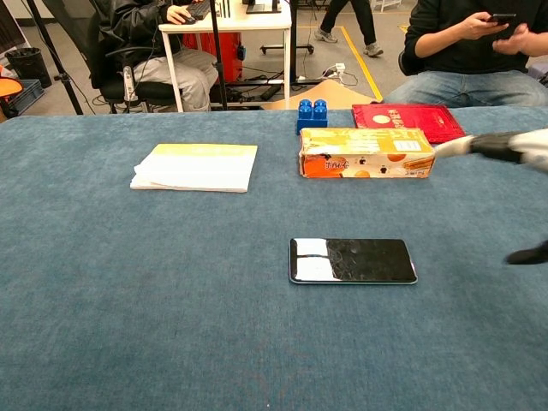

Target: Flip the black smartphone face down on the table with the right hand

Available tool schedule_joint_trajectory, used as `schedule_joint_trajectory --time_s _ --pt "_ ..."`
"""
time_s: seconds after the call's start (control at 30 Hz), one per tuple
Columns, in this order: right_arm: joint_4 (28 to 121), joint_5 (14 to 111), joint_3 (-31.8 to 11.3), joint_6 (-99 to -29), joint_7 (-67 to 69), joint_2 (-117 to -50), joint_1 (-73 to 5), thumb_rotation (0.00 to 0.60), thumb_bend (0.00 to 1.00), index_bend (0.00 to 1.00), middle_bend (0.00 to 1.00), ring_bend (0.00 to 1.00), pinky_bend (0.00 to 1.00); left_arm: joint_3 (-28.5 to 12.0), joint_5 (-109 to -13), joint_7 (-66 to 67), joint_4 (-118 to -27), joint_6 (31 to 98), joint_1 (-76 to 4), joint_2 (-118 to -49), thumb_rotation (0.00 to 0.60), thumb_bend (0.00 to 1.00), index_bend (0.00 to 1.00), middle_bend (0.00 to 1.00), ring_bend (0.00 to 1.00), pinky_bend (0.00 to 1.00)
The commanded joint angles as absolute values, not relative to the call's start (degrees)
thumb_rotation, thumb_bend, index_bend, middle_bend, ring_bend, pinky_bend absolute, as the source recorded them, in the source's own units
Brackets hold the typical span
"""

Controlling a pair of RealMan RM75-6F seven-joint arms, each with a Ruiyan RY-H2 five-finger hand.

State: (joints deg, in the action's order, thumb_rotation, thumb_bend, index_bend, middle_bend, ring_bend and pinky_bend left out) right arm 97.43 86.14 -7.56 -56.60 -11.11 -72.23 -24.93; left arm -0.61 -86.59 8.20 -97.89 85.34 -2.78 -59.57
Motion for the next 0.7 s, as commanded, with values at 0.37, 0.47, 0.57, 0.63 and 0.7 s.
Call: schedule_joint_trajectory --time_s 0.37,0.47,0.57,0.63,0.7 --pt "87.1 78.1 -8.6 -44.5 -20.0 -89.3 -36.8 0.600 0.12 0.13 0.12 0.00 0.08 -2.0 -82.3 10.7 -96.1 81.6 -4.6 -61.6 0.600 0.00 0.00 0.00 0.00 0.00" --pt "85.6 78.3 -8.2 -44.6 -21.6 -91.4 -38.1 0.600 0.12 0.13 0.13 0.00 0.09 -2.1 -81.6 10.9 -95.9 80.9 -4.9 -61.7 0.600 0.00 0.00 0.00 0.00 0.00" --pt "83.4 78.6 -7.9 -44.8 -22.1 -93.1 -39.1 0.600 0.12 0.13 0.14 0.00 0.09 -2.2 -80.9 11.1 -95.6 80.4 -5.1 -61.9 0.600 0.00 0.00 0.00 0.00 0.00" --pt "82.2 78.8 -7.8 -45.1 -22.3 -93.8 -39.5 0.600 0.12 0.14 0.14 0.00 0.09 -2.2 -80.7 11.1 -95.5 80.2 -5.2 -62.0 0.600 0.00 0.00 0.00 0.00 0.00" --pt "81.2 78.8 -7.6 -45.4 -22.5 -94.2 -39.8 0.600 0.13 0.14 0.14 0.00 0.10 -2.2 -80.5 11.2 -95.5 80.1 -5.3 -62.0 0.600 0.00 0.00 0.00 0.00 0.00"
